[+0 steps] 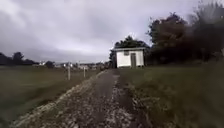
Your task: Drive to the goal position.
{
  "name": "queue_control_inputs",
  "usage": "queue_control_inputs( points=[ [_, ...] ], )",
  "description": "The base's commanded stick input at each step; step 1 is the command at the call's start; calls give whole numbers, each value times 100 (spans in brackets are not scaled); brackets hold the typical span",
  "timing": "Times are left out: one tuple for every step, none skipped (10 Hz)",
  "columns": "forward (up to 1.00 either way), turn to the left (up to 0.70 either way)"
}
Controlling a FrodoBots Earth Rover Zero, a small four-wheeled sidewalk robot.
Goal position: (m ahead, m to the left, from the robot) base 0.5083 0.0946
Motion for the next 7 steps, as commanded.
queue_control_inputs(
  points=[
    [99, 0],
    [99, 0],
    [99, 0],
    [99, 0],
    [99, 0],
    [99, 0],
    [99, 0]
  ],
)
